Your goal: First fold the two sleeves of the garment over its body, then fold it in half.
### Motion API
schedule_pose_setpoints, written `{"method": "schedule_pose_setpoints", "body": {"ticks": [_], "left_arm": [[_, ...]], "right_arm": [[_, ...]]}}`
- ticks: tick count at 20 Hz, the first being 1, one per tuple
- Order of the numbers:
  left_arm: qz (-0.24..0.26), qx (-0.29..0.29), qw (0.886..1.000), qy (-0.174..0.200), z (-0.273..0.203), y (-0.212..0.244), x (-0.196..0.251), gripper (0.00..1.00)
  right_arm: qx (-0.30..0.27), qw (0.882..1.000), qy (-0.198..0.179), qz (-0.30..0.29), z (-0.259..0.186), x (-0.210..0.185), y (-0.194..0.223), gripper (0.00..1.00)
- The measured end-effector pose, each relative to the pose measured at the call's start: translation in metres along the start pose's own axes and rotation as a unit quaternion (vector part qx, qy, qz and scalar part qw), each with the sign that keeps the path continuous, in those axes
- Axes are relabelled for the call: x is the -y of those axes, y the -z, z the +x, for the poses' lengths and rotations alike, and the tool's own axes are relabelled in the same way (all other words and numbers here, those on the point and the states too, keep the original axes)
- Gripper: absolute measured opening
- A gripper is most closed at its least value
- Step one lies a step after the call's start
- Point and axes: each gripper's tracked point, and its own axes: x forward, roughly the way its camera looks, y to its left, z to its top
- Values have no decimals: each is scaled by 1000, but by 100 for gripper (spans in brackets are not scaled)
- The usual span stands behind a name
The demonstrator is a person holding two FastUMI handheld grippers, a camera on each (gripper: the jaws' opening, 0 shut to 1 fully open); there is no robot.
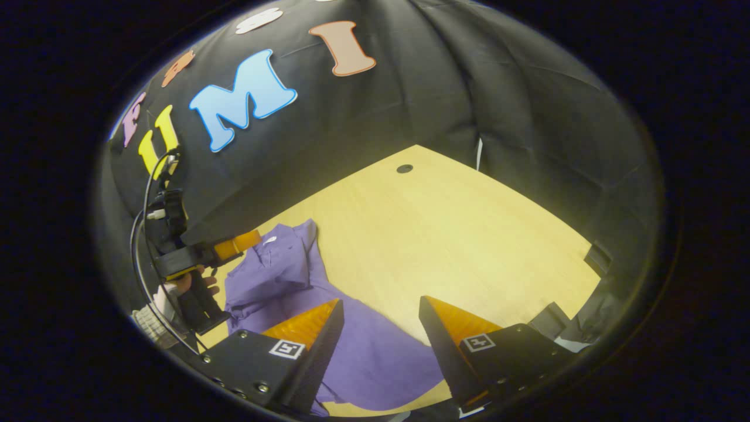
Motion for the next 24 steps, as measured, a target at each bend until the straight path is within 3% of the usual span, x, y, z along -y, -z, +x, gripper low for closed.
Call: {"method": "schedule_pose_setpoints", "body": {"ticks": [6, 13, 18, 22, 24], "left_arm": [[13, -36, 999, -38, -78, 81, -56, 77], [-62, -95, 989, -94, -158, 183, -96, 77], [-104, -119, 982, -107, -190, 218, -97, 77], [-124, -157, 975, -96, -202, 256, -77, 77], [-121, -180, 972, -89, -207, 277, -66, 89]], "right_arm": [[-56, 997, -18, -56, 18, -9, 29, 83], [-162, 980, -21, -112, 50, -17, 90, 86], [-219, 964, -11, -150, 56, -19, 117, 86], [-259, 953, -3, -159, 59, -15, 139, 86], [-272, 948, 1, -167, 57, -15, 148, 86]]}}
